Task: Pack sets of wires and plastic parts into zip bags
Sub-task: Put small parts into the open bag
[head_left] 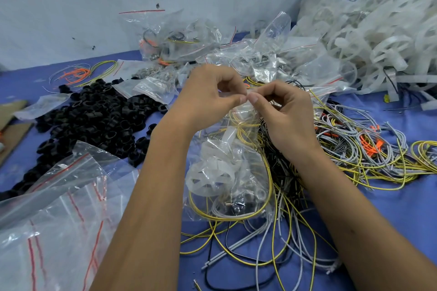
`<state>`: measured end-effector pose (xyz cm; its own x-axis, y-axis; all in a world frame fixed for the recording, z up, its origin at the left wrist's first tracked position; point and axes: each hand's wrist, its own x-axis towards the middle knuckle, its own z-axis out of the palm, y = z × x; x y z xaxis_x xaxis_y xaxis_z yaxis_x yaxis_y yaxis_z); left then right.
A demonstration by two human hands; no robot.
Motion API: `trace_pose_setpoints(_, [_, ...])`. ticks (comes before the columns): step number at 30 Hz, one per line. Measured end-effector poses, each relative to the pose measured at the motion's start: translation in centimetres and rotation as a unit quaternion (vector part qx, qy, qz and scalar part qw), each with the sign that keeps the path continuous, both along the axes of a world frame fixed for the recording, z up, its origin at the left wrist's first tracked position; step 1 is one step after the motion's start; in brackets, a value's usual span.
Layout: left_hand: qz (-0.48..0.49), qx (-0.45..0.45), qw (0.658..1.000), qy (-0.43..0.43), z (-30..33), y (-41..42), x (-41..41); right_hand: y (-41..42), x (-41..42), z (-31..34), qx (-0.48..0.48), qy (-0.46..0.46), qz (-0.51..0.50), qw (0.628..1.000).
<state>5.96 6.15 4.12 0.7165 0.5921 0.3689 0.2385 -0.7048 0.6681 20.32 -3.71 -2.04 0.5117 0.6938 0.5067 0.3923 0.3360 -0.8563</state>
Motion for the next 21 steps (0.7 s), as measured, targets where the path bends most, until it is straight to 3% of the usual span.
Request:
trace_pose_setpoints(8, [0.007, 0.037, 0.999, 0.022, 0.07, 0.09, 0.08, -0.07, -0.34, 0.08, -0.010, 0.011, 0.033, 0.999])
trace_pose_setpoints(16, [0.045, 0.004, 0.999, 0.018, -0.17, 0.69, -0.63, 0.23, -0.23, -0.18, -0.008, 0.010, 0.001, 1.000])
trace_pose_setpoints(21, [0.034, -0.008, 0.999, 0.010, 0.12, 0.70, -0.63, 0.14, -0.84, -0.20, 0.013, 0.027, 0.060, 0.998])
